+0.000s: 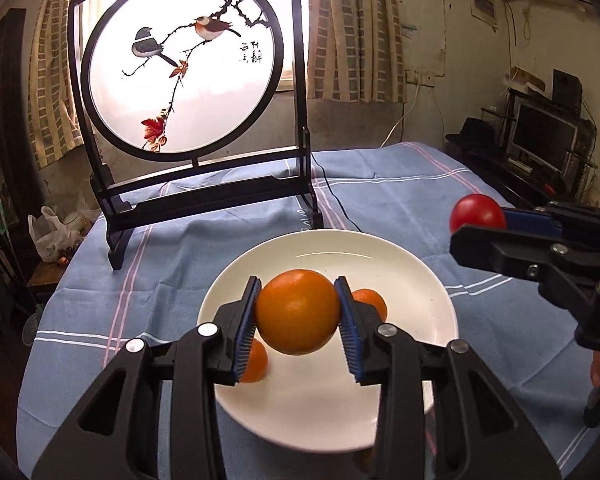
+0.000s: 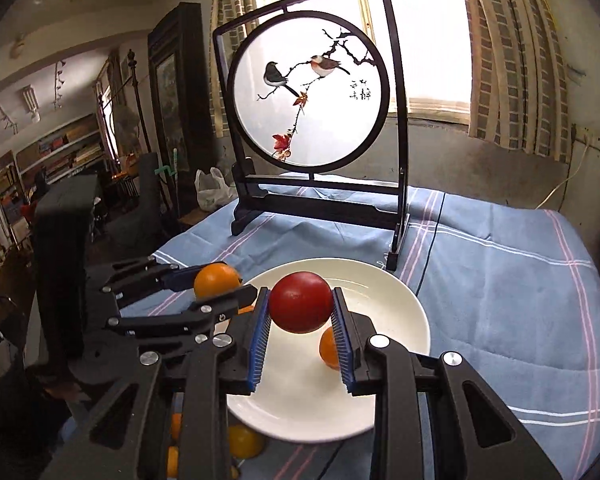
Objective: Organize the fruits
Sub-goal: 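Lower the orange and red tomato onto the plate and open both grippers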
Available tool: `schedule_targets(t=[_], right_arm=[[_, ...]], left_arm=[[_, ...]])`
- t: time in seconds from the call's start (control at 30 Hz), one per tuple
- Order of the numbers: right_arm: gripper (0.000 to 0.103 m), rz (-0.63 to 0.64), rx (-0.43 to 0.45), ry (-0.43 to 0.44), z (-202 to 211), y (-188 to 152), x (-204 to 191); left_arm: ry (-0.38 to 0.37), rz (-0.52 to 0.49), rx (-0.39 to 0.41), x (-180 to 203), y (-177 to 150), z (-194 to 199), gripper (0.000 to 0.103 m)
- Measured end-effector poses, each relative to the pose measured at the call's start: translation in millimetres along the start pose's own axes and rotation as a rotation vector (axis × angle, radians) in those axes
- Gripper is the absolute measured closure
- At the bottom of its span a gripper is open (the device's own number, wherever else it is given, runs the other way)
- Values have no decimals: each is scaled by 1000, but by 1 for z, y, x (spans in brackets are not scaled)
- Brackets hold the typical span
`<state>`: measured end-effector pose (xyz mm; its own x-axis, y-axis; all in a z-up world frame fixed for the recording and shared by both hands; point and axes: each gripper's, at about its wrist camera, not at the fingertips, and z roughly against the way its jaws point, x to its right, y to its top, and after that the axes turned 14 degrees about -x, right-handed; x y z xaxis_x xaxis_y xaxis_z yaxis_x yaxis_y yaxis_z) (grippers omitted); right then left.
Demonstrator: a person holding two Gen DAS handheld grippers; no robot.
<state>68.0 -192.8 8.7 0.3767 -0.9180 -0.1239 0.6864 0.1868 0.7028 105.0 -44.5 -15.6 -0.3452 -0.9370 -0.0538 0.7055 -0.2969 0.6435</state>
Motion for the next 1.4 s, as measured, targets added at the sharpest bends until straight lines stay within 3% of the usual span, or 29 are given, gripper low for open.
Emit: schedule_targets(t=[0.27, 0.93, 1.0, 1.03, 1.1, 1.13, 1.4], right_arm=[[73, -16, -17, -13, -25, -4, 5], [72, -49, -159, -88, -70, -18, 26], [56, -52, -156, -114, -71, -19, 26], [40, -64, -137, -119, -69, -19, 27], [38, -71, -114, -106, -63, -18, 29], [38, -79, -101, -108, -59, -16, 30], [36, -89, -77, -68, -42, -12, 27]], left_arm=[[47, 9, -27, -2, -6, -26, 66], [59, -30, -103, 4, -13, -48, 66], [63, -31, -106, 4, -14, -49, 66], [63, -29, -106, 3, -14, -49, 64], [85, -16, -84, 2, -13, -45, 37], [95, -8, -65, 0, -13, -42, 34], [87, 2, -33, -6, -10, -26, 33]])
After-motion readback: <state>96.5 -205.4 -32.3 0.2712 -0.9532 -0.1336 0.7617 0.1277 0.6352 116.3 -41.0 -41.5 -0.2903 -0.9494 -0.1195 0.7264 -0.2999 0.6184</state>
